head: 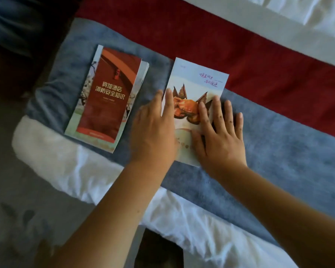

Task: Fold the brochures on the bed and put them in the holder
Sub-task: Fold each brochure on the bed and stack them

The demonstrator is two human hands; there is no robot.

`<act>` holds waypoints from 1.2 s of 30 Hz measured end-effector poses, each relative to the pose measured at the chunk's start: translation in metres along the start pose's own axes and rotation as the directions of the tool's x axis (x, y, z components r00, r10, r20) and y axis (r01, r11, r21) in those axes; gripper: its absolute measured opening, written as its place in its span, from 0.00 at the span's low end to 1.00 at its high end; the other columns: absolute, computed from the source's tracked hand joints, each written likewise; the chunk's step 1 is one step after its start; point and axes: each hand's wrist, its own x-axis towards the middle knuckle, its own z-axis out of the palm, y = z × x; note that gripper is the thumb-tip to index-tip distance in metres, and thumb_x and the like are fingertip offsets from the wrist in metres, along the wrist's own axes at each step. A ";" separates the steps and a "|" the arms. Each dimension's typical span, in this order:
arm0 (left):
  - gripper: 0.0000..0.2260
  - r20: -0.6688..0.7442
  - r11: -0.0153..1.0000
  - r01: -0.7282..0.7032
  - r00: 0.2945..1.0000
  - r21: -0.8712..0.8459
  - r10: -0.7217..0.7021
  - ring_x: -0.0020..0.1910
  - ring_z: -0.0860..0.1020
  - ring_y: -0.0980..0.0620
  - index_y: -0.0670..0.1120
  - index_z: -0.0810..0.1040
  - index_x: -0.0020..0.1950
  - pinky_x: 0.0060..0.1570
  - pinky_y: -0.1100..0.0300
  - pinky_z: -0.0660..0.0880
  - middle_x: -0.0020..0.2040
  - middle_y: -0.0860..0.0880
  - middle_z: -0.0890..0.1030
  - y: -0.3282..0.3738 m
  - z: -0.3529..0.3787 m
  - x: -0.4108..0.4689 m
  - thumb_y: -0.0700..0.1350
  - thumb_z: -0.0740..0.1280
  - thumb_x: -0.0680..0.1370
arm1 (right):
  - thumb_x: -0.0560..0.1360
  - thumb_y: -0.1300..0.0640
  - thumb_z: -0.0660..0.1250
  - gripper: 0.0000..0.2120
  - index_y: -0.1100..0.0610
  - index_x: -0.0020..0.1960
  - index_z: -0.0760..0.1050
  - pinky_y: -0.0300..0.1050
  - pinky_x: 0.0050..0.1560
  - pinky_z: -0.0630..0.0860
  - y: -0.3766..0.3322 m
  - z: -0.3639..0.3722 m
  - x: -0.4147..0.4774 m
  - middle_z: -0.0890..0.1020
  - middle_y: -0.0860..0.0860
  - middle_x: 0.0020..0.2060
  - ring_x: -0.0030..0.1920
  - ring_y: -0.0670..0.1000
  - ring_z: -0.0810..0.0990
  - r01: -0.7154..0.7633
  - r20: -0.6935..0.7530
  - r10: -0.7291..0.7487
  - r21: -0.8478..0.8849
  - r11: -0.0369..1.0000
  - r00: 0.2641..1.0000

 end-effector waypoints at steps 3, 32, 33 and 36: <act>0.29 0.018 1.000 -0.031 0.999 0.001 0.031 0.83 0.51 0.42 0.45 0.54 0.84 0.81 0.46 0.54 0.85 0.41 0.50 -0.005 0.031 -0.007 0.52 0.57 0.85 | 0.85 0.41 0.45 0.31 0.50 0.85 0.44 0.60 0.81 0.35 -0.003 0.007 0.000 0.43 0.57 0.84 0.83 0.59 0.38 -0.008 -0.008 0.008 -0.050 0.999 1.000; 0.50 0.056 0.994 -0.109 0.993 0.019 0.108 0.80 0.55 0.33 0.49 0.64 0.81 0.70 0.41 0.60 0.83 0.44 0.56 -0.028 0.006 -0.009 0.71 0.72 0.64 | 0.87 0.46 0.50 0.26 0.47 0.84 0.55 0.56 0.83 0.43 -0.043 -0.004 0.065 0.52 0.53 0.84 0.84 0.57 0.45 0.180 -0.090 -0.174 0.057 0.982 0.981; 0.49 0.055 0.993 -0.120 0.991 0.023 0.118 0.80 0.54 0.33 0.50 0.64 0.80 0.70 0.40 0.59 0.83 0.44 0.57 -0.042 -0.002 -0.008 0.70 0.72 0.65 | 0.87 0.46 0.50 0.26 0.48 0.84 0.56 0.56 0.83 0.42 -0.057 -0.003 0.070 0.52 0.54 0.84 0.84 0.58 0.45 0.189 -0.088 -0.182 0.087 0.978 0.979; 0.47 0.030 0.991 -0.118 0.993 0.068 0.116 0.81 0.54 0.34 0.52 0.64 0.80 0.72 0.38 0.58 0.82 0.44 0.58 -0.099 -0.025 -0.007 0.68 0.70 0.64 | 0.86 0.43 0.49 0.27 0.48 0.84 0.56 0.58 0.82 0.41 -0.108 0.001 0.089 0.53 0.54 0.84 0.84 0.60 0.45 0.218 -0.092 -0.205 0.170 0.961 0.974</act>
